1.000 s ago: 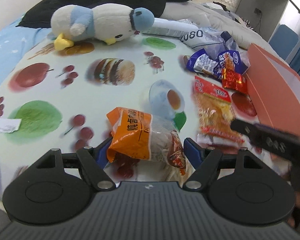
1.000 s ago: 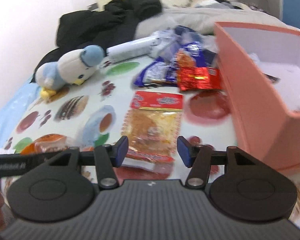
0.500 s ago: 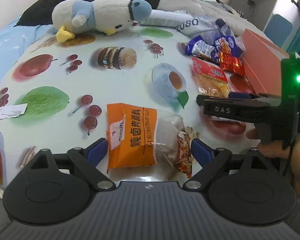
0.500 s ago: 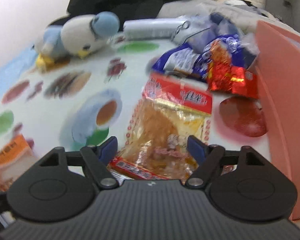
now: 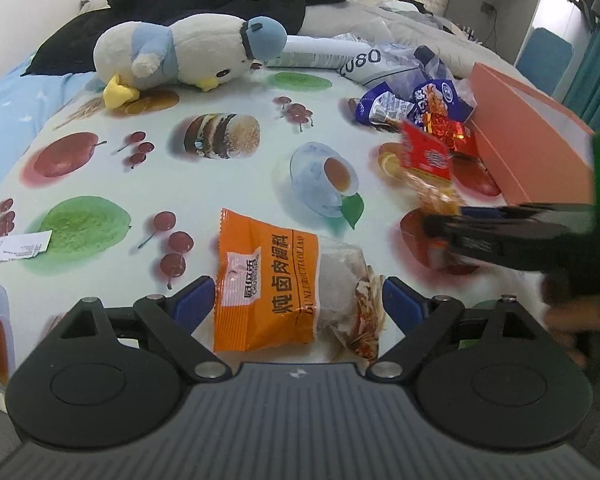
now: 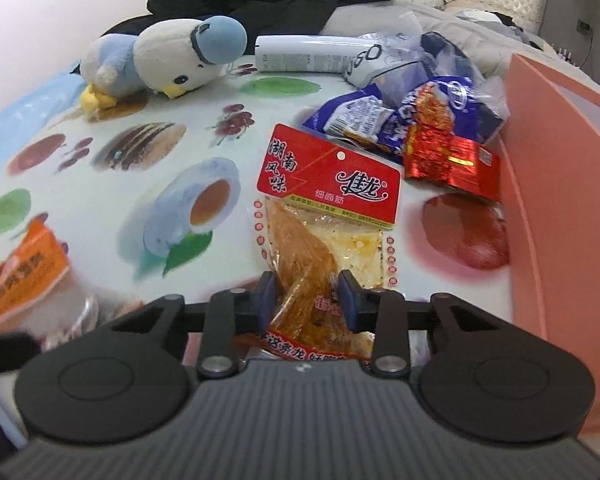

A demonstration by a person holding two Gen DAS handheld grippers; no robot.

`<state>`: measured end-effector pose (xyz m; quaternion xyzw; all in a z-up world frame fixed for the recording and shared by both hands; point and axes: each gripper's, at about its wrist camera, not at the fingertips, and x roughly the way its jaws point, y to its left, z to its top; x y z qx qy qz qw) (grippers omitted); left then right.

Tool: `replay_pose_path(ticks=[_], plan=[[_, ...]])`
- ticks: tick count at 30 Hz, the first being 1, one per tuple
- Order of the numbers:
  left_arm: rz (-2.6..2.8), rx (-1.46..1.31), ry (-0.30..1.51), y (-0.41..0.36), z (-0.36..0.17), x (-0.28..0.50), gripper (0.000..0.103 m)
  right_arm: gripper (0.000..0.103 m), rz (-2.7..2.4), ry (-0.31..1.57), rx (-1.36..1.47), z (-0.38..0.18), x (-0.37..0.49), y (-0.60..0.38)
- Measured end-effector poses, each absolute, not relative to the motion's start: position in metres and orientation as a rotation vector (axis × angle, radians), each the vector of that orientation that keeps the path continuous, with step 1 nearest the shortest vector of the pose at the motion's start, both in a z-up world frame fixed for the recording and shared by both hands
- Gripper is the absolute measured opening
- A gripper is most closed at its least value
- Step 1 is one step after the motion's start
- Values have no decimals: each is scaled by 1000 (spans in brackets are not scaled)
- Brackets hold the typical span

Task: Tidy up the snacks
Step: 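Lift both held packets and carry them over the pink box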

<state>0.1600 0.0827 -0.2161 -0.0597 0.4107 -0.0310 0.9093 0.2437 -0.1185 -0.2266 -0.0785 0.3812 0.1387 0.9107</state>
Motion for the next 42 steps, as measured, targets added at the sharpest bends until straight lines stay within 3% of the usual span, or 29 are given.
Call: replay_pose_path(ticks=[9,14,16,19,42], plan=[[-50,-126,844,82,-228,177,92,34,274,804,-116,-218,197,-146],[-70,-149,848,75,-234,184,78,34,281,806,-121,-215,181,-151],[-80,-174,843,73,-232,184,63,33,279,806,-119,-213,177,-154],[-75,-185,836,67,-226,180,53,33,280,802,-110,-207,170,-160],[-89,-283,735,41,-145,90,50,31,314,697,-86,-134,102,-179]])
